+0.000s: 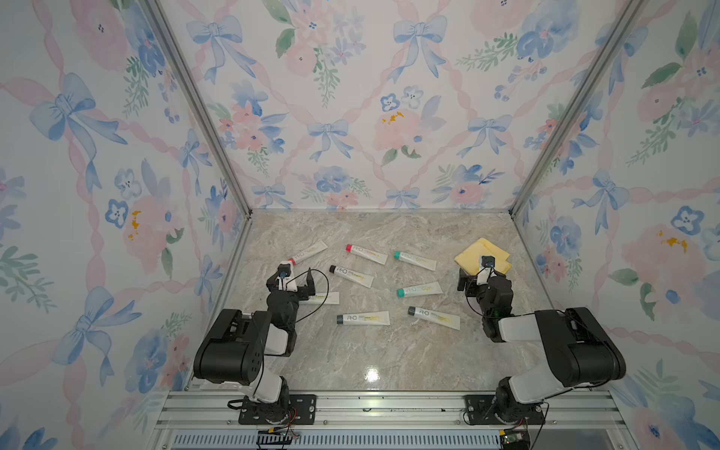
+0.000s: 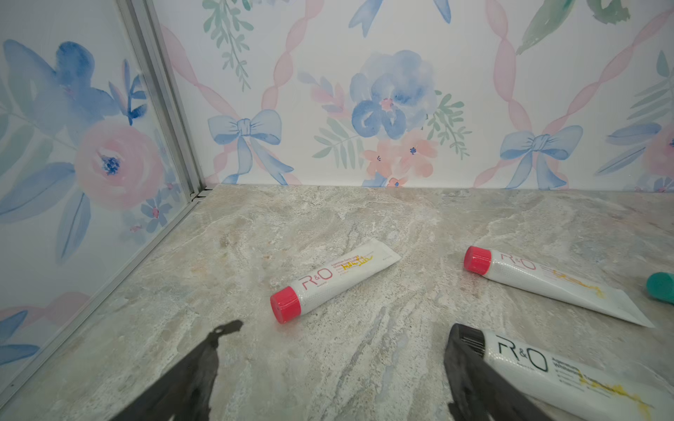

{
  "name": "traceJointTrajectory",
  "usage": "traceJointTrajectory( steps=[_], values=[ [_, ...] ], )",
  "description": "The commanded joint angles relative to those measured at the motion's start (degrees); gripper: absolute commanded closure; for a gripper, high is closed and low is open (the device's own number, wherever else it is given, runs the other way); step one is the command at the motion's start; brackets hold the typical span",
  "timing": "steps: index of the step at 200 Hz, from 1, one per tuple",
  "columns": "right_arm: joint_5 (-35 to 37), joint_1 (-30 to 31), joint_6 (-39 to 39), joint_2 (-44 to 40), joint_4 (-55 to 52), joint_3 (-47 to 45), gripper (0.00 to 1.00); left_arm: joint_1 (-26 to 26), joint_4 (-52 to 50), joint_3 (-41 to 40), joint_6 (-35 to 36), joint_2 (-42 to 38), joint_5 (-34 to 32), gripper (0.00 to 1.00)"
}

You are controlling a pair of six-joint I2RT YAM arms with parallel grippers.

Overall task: Wipe the surface of the toothpaste tube
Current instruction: Adjust the toothpaste at the center of the board.

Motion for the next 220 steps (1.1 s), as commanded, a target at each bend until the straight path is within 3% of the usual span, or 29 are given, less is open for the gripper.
traceJointTrajectory(
  steps=[1, 157, 172, 182, 204, 220],
  values=[
    [1.13, 0.46, -0.02, 0.46, 0.79, 0.26, 0.01, -0.08, -0.46, -0.23, -0.03, -0.77, 0.64, 0.02],
    [2.38, -0.43, 1.60, 0.29, -1.66, 1.40, 0.01, -0.19, -0.46, -0.32, 0.10, -0.85, 0.18, 0.02],
    [10.29, 1.16, 2.17, -1.76, -0.85, 0.14, 0.01, -1.42, -1.10, -0.15, 0.33, -2.28, -3.96, 0.02],
    [11.48, 1.82, 1.58, -3.94, -0.94, -0.61, 0.01, -1.98, -3.05, -0.35, -0.31, -5.32, -7.70, 0.02],
    [19.29, 6.78, -2.55, -10.21, -8.90, 1.91, 0.01, -4.19, -11.94, 0.83, -0.86, -14.05, -16.32, 0.02],
    [23.44, 10.35, -3.16, -14.73, -12.30, 4.11, 0.01, -5.74, -20.06, 3.23, -6.53, -21.07, -24.60, 0.02]
  ],
)
